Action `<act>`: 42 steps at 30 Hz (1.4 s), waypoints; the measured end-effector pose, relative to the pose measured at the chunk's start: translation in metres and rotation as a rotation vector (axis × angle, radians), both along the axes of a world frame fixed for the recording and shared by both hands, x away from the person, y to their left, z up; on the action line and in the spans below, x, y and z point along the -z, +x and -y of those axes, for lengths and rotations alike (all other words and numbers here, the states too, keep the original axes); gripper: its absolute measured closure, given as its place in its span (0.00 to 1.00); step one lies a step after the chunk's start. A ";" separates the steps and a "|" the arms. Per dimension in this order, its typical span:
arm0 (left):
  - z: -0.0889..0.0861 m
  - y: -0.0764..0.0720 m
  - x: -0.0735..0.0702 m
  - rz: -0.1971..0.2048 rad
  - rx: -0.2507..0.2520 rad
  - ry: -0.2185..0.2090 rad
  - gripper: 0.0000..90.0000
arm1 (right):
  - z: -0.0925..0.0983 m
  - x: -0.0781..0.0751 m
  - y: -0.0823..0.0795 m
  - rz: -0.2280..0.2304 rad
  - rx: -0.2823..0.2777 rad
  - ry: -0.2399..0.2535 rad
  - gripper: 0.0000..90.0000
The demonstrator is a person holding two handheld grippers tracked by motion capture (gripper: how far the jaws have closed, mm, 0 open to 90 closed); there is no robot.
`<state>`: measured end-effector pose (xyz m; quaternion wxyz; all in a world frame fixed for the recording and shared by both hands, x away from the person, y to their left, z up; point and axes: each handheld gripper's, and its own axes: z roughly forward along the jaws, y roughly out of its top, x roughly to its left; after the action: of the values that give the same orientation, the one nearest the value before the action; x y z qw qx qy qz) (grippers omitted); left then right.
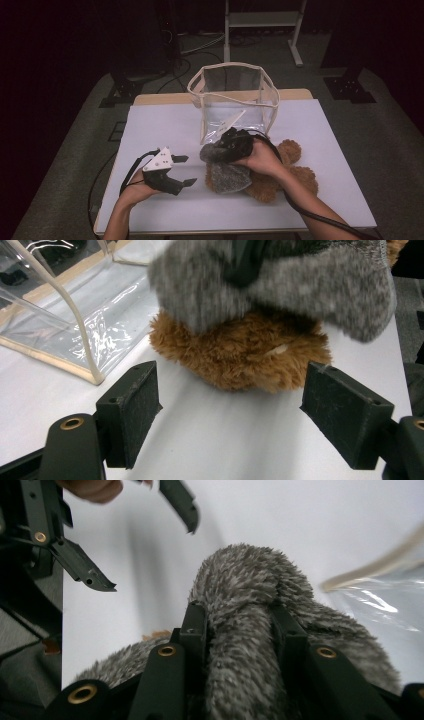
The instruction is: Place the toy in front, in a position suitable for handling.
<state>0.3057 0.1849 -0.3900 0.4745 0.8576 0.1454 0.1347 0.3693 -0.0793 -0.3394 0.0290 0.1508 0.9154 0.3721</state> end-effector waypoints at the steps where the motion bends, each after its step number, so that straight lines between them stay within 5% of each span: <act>1: 0.000 0.000 0.000 0.000 -0.002 -0.002 0.25 | 0.000 0.000 0.000 0.000 0.000 0.000 0.73; 7: 0.004 0.000 -0.001 0.005 0.009 0.013 0.25 | 0.044 -0.018 0.007 0.019 0.103 0.054 0.73; 12: 0.008 0.000 0.000 0.003 0.021 0.016 0.25 | 0.064 -0.016 0.014 0.004 0.167 0.072 0.73; 16: 0.010 -0.001 0.001 0.003 0.029 0.017 0.24 | 0.059 -0.006 0.010 -0.010 0.136 0.043 0.73; 23: 0.023 -0.002 0.002 0.010 0.051 -0.005 0.25 | 0.057 0.001 -0.020 -0.044 0.053 0.077 0.73; 27: 0.042 -0.004 0.003 -0.001 0.099 -0.032 0.25 | 0.059 0.007 -0.038 -0.065 0.017 0.111 0.73; 30: 0.061 -0.005 0.014 -0.037 0.151 -0.003 0.25 | 0.062 0.005 -0.047 -0.053 0.003 0.107 0.73; 37: 0.070 -0.009 0.021 -0.030 0.176 0.023 0.26 | 0.063 -0.001 -0.032 -0.030 0.070 0.132 0.73; 42: 0.069 -0.011 0.024 -0.017 0.179 0.047 0.26 | 0.045 0.008 -0.027 -0.035 0.048 0.086 0.73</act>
<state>0.2945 0.1164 -0.4135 0.4629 0.8794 0.0689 0.0876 0.3426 -0.1246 -0.3477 0.0154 0.1802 0.8950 0.4078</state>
